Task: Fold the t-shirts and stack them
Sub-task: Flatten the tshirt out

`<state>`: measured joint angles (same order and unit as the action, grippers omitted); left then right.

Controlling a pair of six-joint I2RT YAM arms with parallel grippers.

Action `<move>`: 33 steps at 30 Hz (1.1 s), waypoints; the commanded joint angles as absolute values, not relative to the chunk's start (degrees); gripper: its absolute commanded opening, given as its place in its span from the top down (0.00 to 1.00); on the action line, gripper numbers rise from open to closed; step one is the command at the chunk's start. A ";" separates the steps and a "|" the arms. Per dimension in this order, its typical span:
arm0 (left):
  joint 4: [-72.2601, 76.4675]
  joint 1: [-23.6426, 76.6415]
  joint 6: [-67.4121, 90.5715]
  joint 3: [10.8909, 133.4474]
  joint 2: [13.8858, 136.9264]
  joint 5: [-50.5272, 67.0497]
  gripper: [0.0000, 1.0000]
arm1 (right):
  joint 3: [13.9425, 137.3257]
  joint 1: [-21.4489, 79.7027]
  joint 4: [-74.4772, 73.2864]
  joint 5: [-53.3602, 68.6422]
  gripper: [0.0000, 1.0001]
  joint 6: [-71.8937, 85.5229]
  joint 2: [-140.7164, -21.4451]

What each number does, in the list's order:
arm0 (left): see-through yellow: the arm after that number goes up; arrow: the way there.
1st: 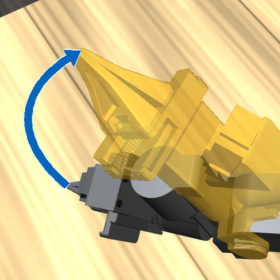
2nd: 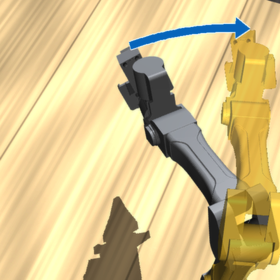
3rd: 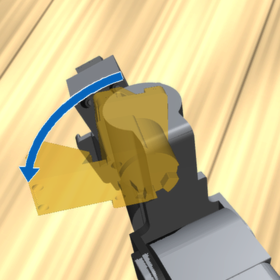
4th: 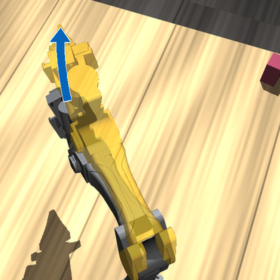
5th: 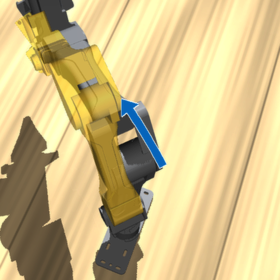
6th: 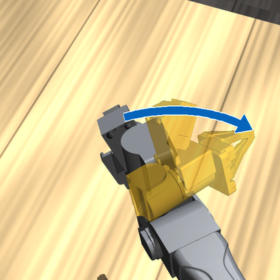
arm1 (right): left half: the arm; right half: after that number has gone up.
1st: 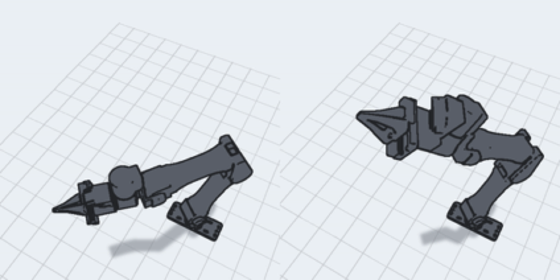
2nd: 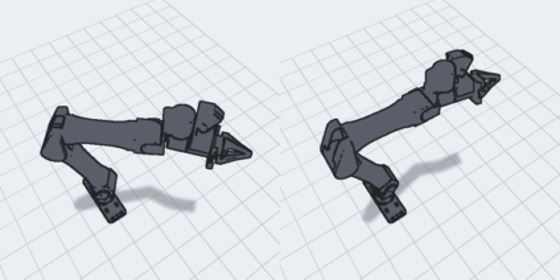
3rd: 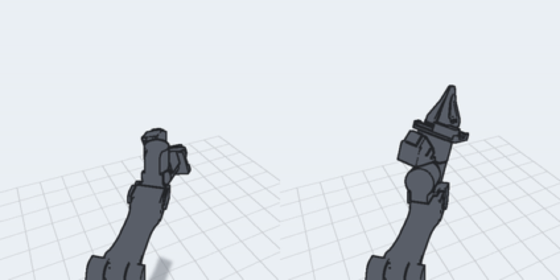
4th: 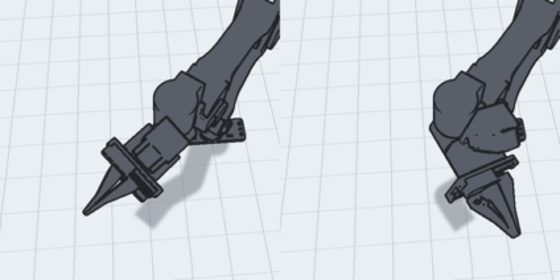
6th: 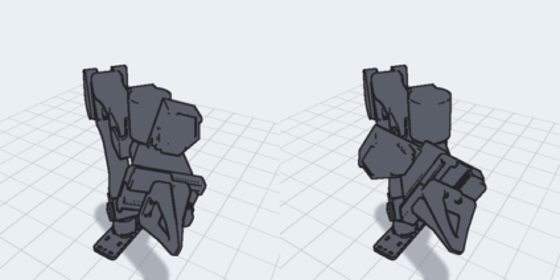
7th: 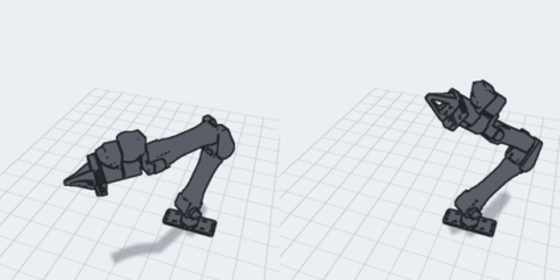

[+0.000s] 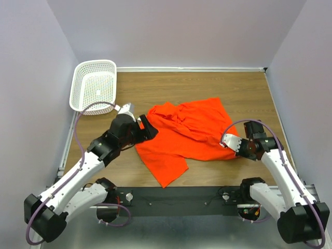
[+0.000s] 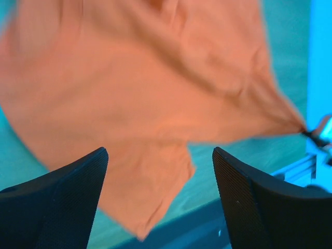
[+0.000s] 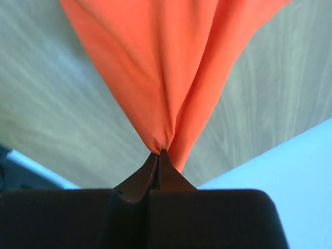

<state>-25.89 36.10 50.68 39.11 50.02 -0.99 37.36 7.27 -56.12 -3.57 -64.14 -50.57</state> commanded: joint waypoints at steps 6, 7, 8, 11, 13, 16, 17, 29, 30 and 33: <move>-5.72 22.33 25.86 52.79 65.54 10.00 0.09 | 52.46 6.24 -59.07 9.72 0.10 -53.55 -59.14; -5.54 21.63 24.27 54.82 72.27 12.11 0.09 | 53.95 6.15 -56.37 15.76 0.09 -51.44 -61.93; -6.15 21.36 22.87 56.84 75.81 12.13 0.09 | 55.10 6.24 -54.25 18.69 0.09 -48.89 -61.96; -10.27 21.01 15.85 68.07 87.69 12.48 0.11 | 58.44 6.15 -45.11 29.33 0.10 -36.26 -72.20; -12.90 20.74 14.08 71.87 94.53 10.74 0.15 | 60.54 6.07 -40.37 33.90 0.11 -32.71 -77.66; -15.73 20.30 10.99 77.77 101.50 8.36 0.18 | 66.34 6.15 -37.88 41.56 0.17 -27.96 -87.34; -15.99 20.30 10.03 79.78 102.99 7.48 0.18 | 67.75 6.15 -37.79 42.53 0.17 -26.64 -89.19; -25.31 20.21 2.55 91.93 118.91 11.86 0.24 | 70.84 5.98 -32.61 38.85 0.17 -21.27 -95.80; -25.40 20.21 2.55 91.32 119.00 12.74 0.25 | 71.19 5.80 -32.52 38.76 0.17 -20.83 -95.97; -25.31 20.21 2.72 89.57 118.57 14.68 0.36 | 71.89 5.45 -32.17 38.94 0.17 -19.95 -96.41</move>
